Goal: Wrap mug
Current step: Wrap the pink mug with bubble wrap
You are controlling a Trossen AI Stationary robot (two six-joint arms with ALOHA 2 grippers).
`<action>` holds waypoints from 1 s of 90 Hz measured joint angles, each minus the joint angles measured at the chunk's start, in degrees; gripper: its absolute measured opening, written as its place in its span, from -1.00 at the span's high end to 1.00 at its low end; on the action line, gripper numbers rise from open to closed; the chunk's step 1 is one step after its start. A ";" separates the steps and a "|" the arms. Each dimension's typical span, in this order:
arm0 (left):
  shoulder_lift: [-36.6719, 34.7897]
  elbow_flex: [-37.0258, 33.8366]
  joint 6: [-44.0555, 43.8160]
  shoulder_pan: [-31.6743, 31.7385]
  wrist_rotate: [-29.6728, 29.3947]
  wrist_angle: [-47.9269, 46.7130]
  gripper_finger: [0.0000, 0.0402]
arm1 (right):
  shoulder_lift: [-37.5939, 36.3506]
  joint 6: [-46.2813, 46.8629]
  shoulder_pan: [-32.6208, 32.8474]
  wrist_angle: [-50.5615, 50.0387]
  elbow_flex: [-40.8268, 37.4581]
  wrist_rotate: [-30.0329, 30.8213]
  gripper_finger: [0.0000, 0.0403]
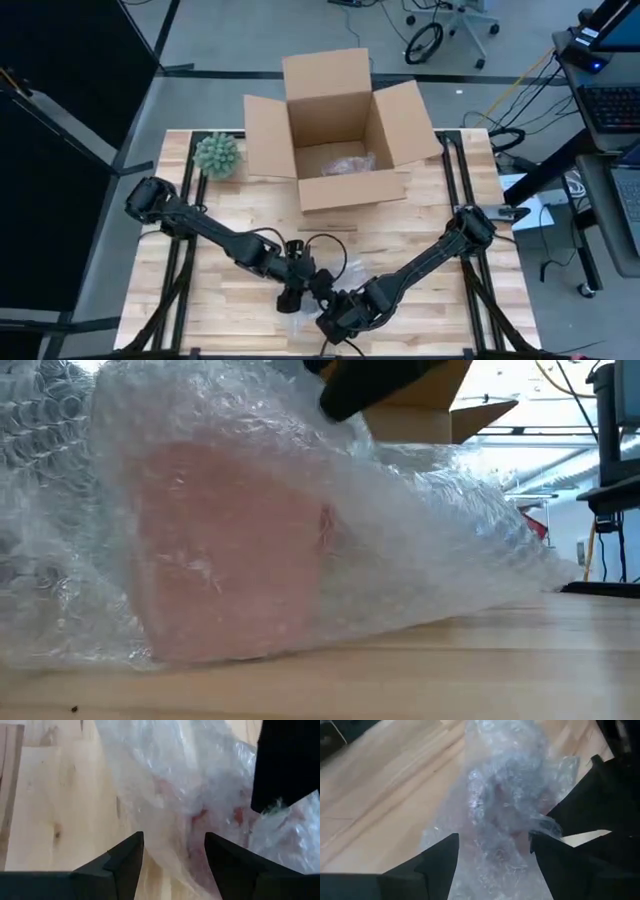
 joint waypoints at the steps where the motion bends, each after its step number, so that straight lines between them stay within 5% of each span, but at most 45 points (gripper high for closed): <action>1: 0.00 0.00 0.01 -0.09 -0.03 -0.03 0.01 | 0.00 -0.04 -0.01 0.33 -0.18 -0.02 -0.19; 33: -1.37 0.46 -4.52 -0.87 -0.69 -10.88 0.01 | 0.21 4.08 -1.70 3.19 -3.85 -5.45 -0.15; 64: -6.16 0.33 -2.96 -1.68 -4.96 -7.39 0.01 | -0.03 8.30 -4.22 5.05 -8.28 -13.77 -0.10; 90: -6.51 0.26 -2.33 -3.06 -8.75 -7.67 0.01 | 0.35 3.89 -5.62 10.10 -7.43 -14.56 -0.10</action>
